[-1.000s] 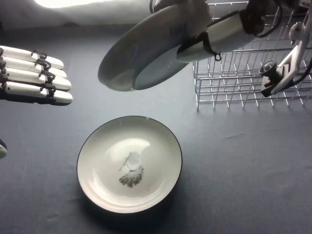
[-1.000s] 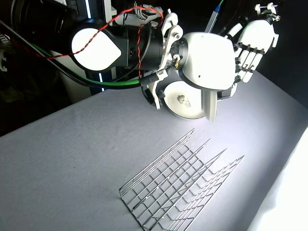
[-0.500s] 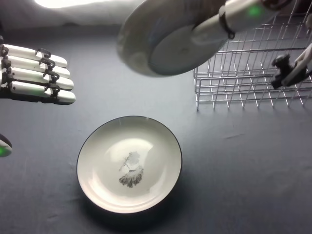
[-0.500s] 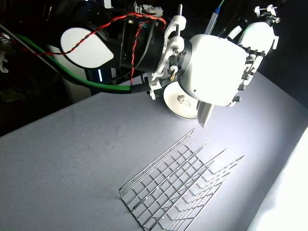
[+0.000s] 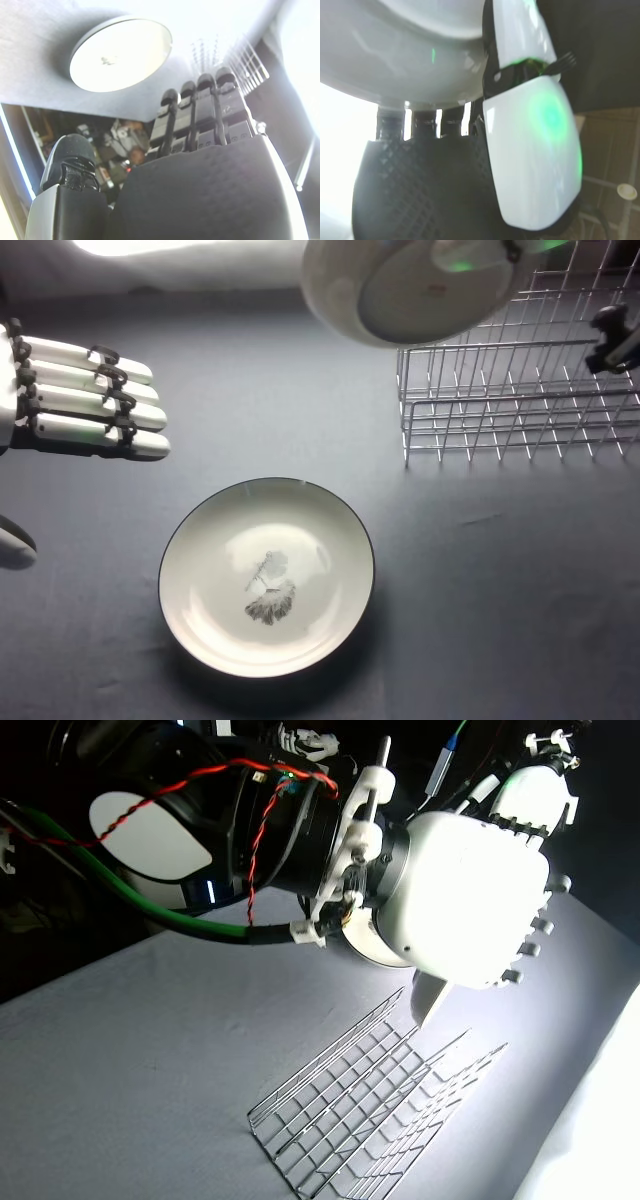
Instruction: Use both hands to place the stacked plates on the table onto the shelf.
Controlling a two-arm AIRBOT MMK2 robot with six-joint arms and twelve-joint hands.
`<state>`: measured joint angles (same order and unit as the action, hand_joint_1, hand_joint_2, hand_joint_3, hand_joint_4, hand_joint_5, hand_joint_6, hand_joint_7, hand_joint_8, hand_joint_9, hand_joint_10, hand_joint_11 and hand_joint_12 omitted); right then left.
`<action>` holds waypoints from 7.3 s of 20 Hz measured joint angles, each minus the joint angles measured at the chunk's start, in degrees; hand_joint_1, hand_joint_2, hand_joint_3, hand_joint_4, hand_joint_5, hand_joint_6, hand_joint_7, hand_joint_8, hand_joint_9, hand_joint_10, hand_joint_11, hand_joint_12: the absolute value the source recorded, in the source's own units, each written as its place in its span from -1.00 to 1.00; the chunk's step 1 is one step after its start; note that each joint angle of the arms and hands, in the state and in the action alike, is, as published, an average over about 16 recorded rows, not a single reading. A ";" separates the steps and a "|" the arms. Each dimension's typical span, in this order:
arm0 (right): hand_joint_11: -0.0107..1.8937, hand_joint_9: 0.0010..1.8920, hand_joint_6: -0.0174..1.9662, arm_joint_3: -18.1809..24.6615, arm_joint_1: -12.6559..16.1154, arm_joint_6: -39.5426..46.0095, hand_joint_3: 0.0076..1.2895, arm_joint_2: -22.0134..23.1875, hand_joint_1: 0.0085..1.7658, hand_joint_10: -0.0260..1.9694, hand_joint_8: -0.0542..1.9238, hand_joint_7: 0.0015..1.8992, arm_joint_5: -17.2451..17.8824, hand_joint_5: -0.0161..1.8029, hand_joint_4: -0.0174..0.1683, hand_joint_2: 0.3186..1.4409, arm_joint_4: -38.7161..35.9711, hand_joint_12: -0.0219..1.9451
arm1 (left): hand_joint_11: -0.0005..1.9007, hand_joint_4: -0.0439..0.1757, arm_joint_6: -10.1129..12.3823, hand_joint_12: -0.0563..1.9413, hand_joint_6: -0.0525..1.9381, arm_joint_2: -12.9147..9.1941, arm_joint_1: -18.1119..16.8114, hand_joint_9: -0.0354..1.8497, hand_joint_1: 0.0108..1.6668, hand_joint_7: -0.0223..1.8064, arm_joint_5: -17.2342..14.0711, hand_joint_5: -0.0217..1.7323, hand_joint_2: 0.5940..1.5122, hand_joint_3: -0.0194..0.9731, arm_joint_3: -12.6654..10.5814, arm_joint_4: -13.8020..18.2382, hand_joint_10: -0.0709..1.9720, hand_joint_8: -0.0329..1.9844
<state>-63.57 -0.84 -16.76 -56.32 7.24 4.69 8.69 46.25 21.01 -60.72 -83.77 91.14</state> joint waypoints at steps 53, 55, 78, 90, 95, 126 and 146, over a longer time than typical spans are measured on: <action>-0.43 -0.15 -0.62 -5.48 -16.61 0.22 -0.99 5.43 0.22 -0.93 -0.81 -0.20 10.10 -0.22 -0.72 0.30 -3.60 -0.08 | -0.98 -0.60 0.36 -0.92 -0.94 5.77 15.56 -0.96 -1.00 -0.91 14.82 -0.87 0.30 -0.92 6.39 -4.07 -0.95 -0.95; -0.55 -0.25 -0.75 -4.85 -15.69 0.22 -0.99 5.46 0.16 -0.94 -0.90 -0.29 10.15 -0.30 -0.72 0.31 -4.48 -0.06 | -0.98 -0.60 0.36 -0.93 -0.94 5.91 16.19 -0.97 -1.00 -0.92 14.92 -0.88 0.30 -0.92 6.30 -4.34 -0.95 -0.95; -0.98 -0.99 -0.96 0.17 -13.87 0.34 -0.99 3.02 0.00 -0.98 -0.93 -0.98 25.77 -0.96 -0.79 -0.10 -58.26 -0.95 | -0.97 -0.67 0.40 -0.92 -0.98 6.72 22.89 -0.99 -0.99 -0.97 16.17 -0.95 0.32 -0.92 5.98 -7.71 -0.98 -0.97; -0.96 -0.99 -0.97 1.32 -18.42 -0.12 -0.99 -5.82 0.15 -0.98 -0.93 -0.98 20.40 -0.96 -0.83 0.08 -60.99 -0.90 | -0.97 -0.68 0.40 -0.92 -0.98 6.80 22.91 -0.99 -0.99 -0.98 16.18 -0.98 0.31 -0.92 5.97 -7.61 -0.98 -0.97; -0.96 -0.99 -0.97 0.52 -19.88 -0.43 -0.99 -10.09 0.23 -0.98 -0.93 -0.98 17.83 -0.96 -0.83 0.10 -60.79 -0.71 | -0.97 -0.68 0.40 -0.92 -0.98 6.83 22.91 -0.99 -0.99 -0.98 16.17 -0.98 0.30 -0.92 5.95 -7.61 -0.98 -0.97; -0.56 -0.35 -0.78 -9.21 -21.55 -1.43 -0.99 -26.13 0.77 -0.79 -0.80 -0.37 14.04 -0.35 -0.84 0.29 -59.89 0.25 | -0.97 -0.68 0.62 -0.92 -0.98 7.08 22.74 -0.99 -0.99 -0.98 15.91 -0.98 0.29 -0.92 5.60 -7.53 -0.98 -0.97; -0.03 0.08 -0.15 -2.18 -17.80 -1.53 -0.99 -16.36 0.71 -0.22 -0.31 0.06 18.47 0.00 -0.79 0.08 -53.02 0.45 | -0.98 -0.58 4.58 -0.94 -0.94 -0.26 8.94 -0.94 -0.99 -0.93 13.78 -0.92 0.29 -0.93 8.23 -3.09 -0.93 -0.95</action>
<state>-65.75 -18.63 -18.28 -72.68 25.70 -48.33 13.27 46.00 29.95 -46.94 -75.54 88.05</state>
